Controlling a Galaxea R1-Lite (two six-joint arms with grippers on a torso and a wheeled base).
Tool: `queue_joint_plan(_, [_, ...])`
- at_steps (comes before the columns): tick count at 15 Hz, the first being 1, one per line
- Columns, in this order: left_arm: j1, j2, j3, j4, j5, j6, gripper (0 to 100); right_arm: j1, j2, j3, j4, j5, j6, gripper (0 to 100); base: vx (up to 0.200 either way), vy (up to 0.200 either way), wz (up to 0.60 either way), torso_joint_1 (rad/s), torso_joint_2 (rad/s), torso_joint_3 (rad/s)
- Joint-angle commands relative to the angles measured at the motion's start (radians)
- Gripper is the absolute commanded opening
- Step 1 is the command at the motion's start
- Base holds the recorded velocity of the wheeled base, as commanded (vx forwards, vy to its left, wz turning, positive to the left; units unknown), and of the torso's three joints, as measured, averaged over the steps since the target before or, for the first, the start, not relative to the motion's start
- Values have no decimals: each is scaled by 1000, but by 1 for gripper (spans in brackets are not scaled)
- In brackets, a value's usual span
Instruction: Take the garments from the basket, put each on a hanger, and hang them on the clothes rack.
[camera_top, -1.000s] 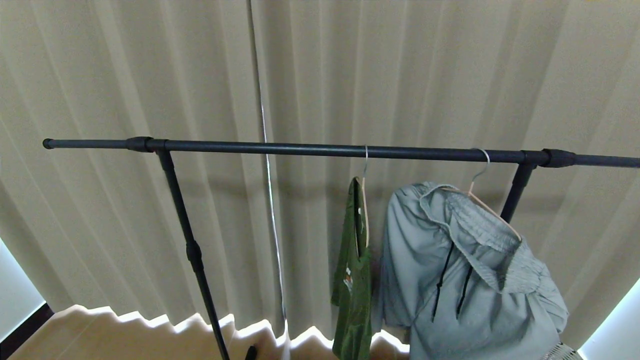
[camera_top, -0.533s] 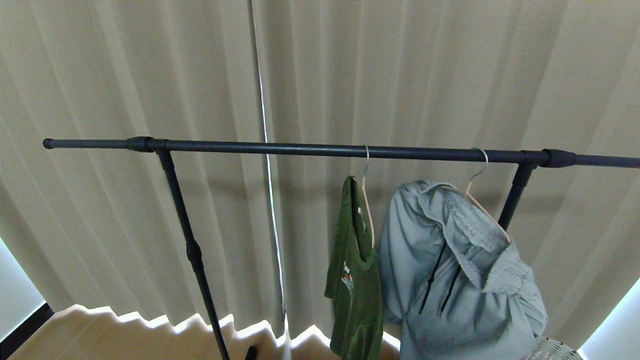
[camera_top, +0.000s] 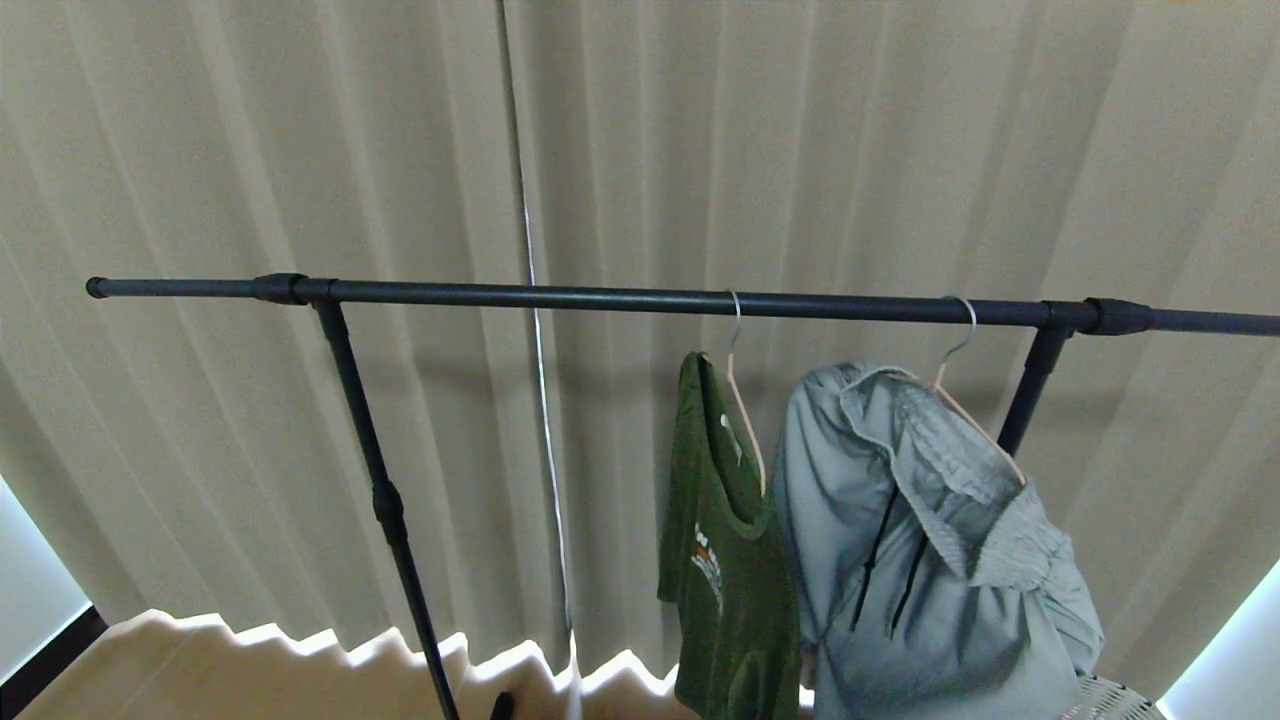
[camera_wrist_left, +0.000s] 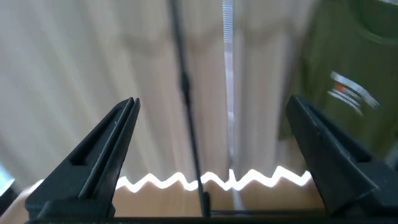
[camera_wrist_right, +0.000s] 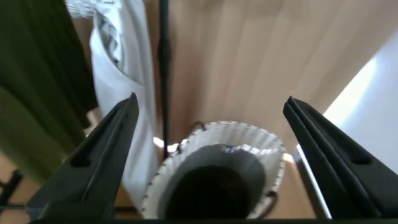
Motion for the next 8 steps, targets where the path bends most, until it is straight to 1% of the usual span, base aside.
queue_joint_plan(1, [-28, 1, 0, 0, -3, 1, 100, 1, -2, 5, -4, 15, 0, 100, 0, 0, 0, 0, 0, 0])
queue_joint_plan(2, [-118, -10, 0, 0, -3, 1, 100, 1, -2, 7, -4, 61, -1, 100, 0, 0, 0, 0, 0, 0])
queue_joint_plan(3, [-175, -24, 0, -1, -3, 4, 100, 1, -2, 7, -3, 96, -4, 100, 0, 0, 0, 0, 0, 0])
queue_joint_plan(4, [-164, -27, 0, 0, -3, 2, 100, 1, -2, 9, -4, 133, -6, 100, 0, 0, 0, 0, 0, 0])
queue_joint_plan(5, [-163, -28, 0, -1, 2, 1, 100, 1, -2, 9, -4, 148, -6, 100, 0, 0, 0, 0, 0, 0])
queue_joint_plan(6, [-156, -31, 0, -1, 11, -4, 100, 1, -2, 7, -4, 151, -1, 100, 0, 0, 0, 0, 0, 0])
queue_joint_plan(7, [-126, -85, 0, 0, 41, -42, 100, 1, -2, 7, -4, 153, 8, 100, 0, 0, 0, 0, 0, 0])
queue_joint_plan(8, [-117, -97, 0, 0, 43, -47, 100, 1, -2, 7, -4, 154, 22, 100, 0, 0, 0, 0, 0, 0])
